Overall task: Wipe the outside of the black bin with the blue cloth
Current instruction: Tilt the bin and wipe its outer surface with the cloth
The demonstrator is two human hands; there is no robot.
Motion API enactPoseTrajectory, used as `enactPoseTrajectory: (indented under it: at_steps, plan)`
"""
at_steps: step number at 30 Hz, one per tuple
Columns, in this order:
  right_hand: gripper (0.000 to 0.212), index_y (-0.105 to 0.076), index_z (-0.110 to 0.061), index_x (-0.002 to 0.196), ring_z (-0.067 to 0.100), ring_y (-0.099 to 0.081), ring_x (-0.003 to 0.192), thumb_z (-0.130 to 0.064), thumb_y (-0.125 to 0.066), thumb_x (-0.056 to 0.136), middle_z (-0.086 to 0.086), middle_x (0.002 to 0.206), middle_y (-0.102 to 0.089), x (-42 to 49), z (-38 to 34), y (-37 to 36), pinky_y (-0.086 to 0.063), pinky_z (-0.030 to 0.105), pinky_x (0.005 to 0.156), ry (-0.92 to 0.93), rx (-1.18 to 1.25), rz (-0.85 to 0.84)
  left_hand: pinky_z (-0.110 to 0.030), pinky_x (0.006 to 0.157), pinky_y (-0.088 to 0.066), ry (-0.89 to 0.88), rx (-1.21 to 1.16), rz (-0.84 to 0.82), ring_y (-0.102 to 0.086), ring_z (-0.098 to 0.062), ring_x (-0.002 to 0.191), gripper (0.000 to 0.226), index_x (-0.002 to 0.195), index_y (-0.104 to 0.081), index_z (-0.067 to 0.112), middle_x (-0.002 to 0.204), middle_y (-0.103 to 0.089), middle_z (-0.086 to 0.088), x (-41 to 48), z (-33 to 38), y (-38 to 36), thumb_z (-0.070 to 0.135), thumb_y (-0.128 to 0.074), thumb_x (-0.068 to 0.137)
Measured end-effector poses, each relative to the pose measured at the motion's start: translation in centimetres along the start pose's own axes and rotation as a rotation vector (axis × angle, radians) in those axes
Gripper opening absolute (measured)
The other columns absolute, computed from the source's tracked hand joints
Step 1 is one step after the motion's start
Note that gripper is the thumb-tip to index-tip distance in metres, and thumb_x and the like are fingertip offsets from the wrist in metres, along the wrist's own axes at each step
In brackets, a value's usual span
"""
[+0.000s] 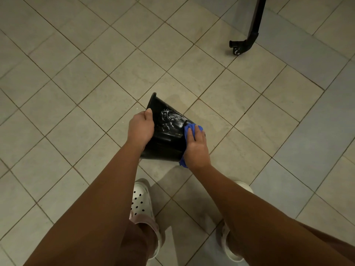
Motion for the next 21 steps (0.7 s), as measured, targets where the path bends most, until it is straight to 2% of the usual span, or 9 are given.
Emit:
enactPoseTrajectory:
  at_steps: [4, 7, 10, 13, 15, 18, 21]
  plan:
    - [0.082, -0.030, 0.000, 0.142, 0.045, -0.015, 0.139, 0.005, -0.072, 0.071, 0.024, 0.150, -0.021, -0.6, -0.4, -0.9, -0.018, 0.051, 0.111, 0.117, -0.004, 0.089, -0.041, 0.084, -0.049, 0.015, -0.004, -0.012, -0.062, -0.028, 0.094, 0.048, 0.102, -0.063, 0.005, 0.098, -0.066, -0.013, -0.1, -0.1, 0.2, 0.040, -0.029, 0.107]
    - [0.090, -0.027, -0.001, 0.144, 0.043, -0.013, 0.140, 0.001, -0.076, 0.068, 0.022, 0.152, -0.017, 0.0, -0.1, -0.1, -0.018, 0.052, 0.113, 0.164, -0.031, 0.070, -0.047, 0.090, -0.050, 0.019, -0.024, -0.020, -0.063, -0.032, 0.096, 0.049, 0.098, -0.062, 0.005, 0.097, -0.066, -0.015, -0.1, -0.1, 0.3, 0.040, -0.030, 0.107]
    - [0.092, -0.008, -0.008, 0.149, 0.034, 0.002, 0.143, -0.012, -0.069, 0.080, 0.015, 0.156, 0.001, 0.7, 0.6, 0.1, -0.014, 0.045, 0.117, 0.027, -0.015, -0.031, -0.048, 0.092, -0.051, 0.002, -0.019, -0.020, -0.063, -0.032, 0.096, 0.048, 0.098, -0.063, 0.006, 0.097, -0.067, -0.015, -0.2, -0.1, 0.3, 0.040, -0.031, 0.106]
    - [0.090, -0.003, -0.008, 0.149, 0.035, 0.003, 0.143, -0.014, -0.066, 0.084, 0.016, 0.155, 0.002, 0.2, 0.5, 0.0, -0.010, 0.043, 0.117, -0.123, 0.020, -0.035, -0.039, 0.084, -0.048, -0.034, 0.033, -0.017, -0.061, -0.028, 0.093, 0.045, 0.097, -0.061, 0.008, 0.094, -0.065, -0.012, -0.2, 0.3, 0.1, 0.038, -0.030, 0.107]
    - [0.091, -0.004, -0.006, 0.149, 0.038, 0.001, 0.142, -0.014, -0.067, 0.083, 0.019, 0.155, 0.000, -0.5, 0.3, -0.2, -0.009, 0.043, 0.117, -0.157, 0.019, -0.027, -0.034, 0.077, -0.042, -0.056, 0.081, -0.020, -0.058, -0.023, 0.086, 0.042, 0.095, -0.059, 0.010, 0.085, -0.060, -0.005, -0.1, 0.6, -0.2, 0.037, -0.029, 0.108]
    - [0.084, -0.012, -0.005, 0.148, 0.039, -0.004, 0.142, -0.006, -0.065, 0.083, 0.020, 0.155, -0.005, -1.4, -0.4, -0.7, -0.006, 0.040, 0.112, -0.103, 0.029, 0.103, -0.032, 0.072, -0.037, -0.052, 0.121, -0.004, -0.053, -0.017, 0.076, 0.041, 0.091, -0.057, 0.011, 0.075, -0.054, 0.001, -0.2, 0.5, -0.2, 0.035, -0.029, 0.108]
    - [0.077, -0.024, -0.004, 0.145, 0.039, -0.009, 0.141, 0.005, -0.063, 0.079, 0.020, 0.154, -0.013, -1.8, -1.6, -1.0, -0.006, 0.040, 0.108, 0.032, 0.044, 0.175, -0.033, 0.072, -0.039, -0.036, 0.109, -0.004, -0.056, -0.021, 0.080, 0.043, 0.094, -0.059, 0.008, 0.078, -0.057, -0.003, 0.0, 0.2, -0.1, 0.036, -0.028, 0.108]
Point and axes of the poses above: each hand's wrist, its own x-axis towards the middle knuckle, its own y-axis out of the back of the hand, z = x × y, the point moved 3 cm from there along x, towards the middle knuckle
